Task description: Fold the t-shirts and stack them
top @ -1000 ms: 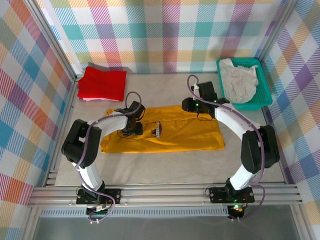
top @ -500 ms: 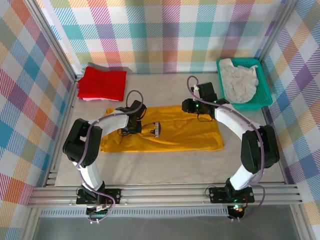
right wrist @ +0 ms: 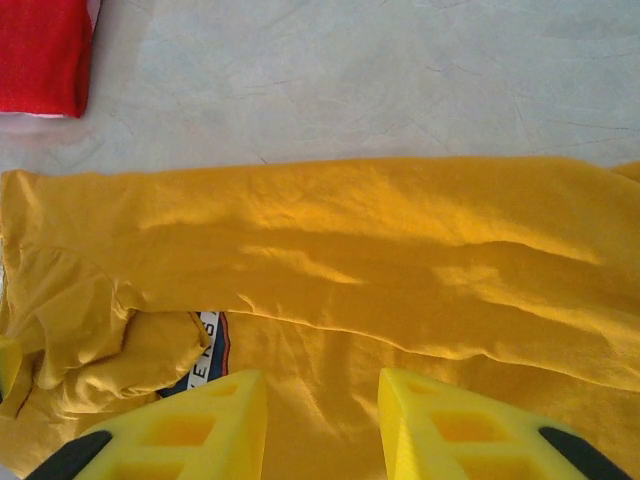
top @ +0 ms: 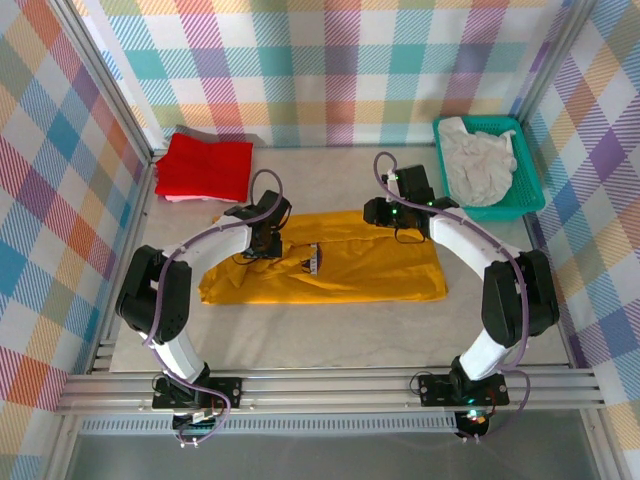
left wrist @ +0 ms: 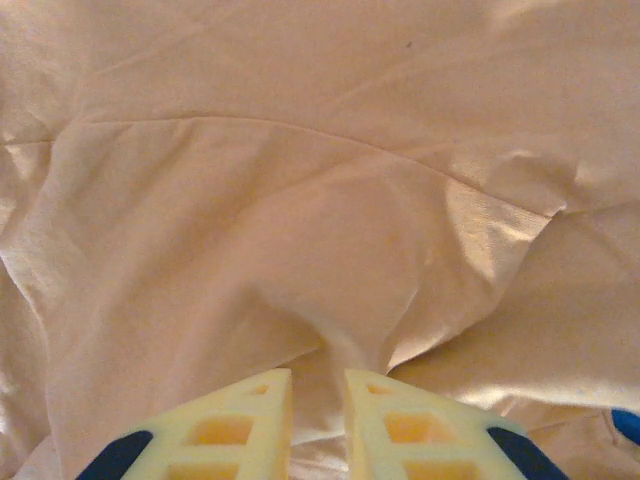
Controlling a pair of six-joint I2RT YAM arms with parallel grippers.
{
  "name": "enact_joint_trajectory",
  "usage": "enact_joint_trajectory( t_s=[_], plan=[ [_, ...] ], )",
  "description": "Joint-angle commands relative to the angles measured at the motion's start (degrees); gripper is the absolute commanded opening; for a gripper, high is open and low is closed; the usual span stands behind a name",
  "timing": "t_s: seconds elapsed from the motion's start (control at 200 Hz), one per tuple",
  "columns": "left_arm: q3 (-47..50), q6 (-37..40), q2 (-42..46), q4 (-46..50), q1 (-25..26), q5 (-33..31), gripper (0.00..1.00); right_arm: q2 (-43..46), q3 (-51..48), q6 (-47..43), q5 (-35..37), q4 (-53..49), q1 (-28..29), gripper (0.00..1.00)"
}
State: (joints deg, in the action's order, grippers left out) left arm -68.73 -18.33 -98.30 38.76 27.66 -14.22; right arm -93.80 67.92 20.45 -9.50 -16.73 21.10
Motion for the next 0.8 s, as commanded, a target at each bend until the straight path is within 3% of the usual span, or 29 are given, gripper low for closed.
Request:
enact_joint_trajectory(
  t_s=[0.0,0.065,0.11,0.3,0.425,0.69,0.795],
  plan=[
    [-0.28,1.47,0.00,1.26,0.45,-0.20,0.18,1.91,-0.95,-0.85,-0.15,-0.08,0.34,0.35],
    [-0.13,1.63,-0.75,0.88,0.45,-0.12,0.04,2.15,-1.12,-0.85,-0.04,-0.06,0.34,0.35],
    [-0.22,1.65,-1.08,0.64,0.39,0.48,0.03,2.28,-1.15,-1.00,0.17,-0.21,0.34,0.35],
    [0.13,1.85,-1.64,-0.56,0.46,2.74,0.30,2.92,-1.45,-1.24,0.71,-0.54,0.34,0.35],
    [1.32,2.07,-3.06,-2.51,0.41,3.41,0.36,2.72,-1.39,-0.97,0.30,-0.24,0.34,0.35],
    [1.08,2.07,-3.89,-2.28,0.37,1.34,0.02,2.92,-1.12,-1.35,0.53,-0.83,0.34,0.36],
    [-0.69,2.25,-2.07,0.26,0.33,0.92,0.00,3.18,-1.12,-1.37,0.88,-0.85,0.33,0.36]
  ],
)
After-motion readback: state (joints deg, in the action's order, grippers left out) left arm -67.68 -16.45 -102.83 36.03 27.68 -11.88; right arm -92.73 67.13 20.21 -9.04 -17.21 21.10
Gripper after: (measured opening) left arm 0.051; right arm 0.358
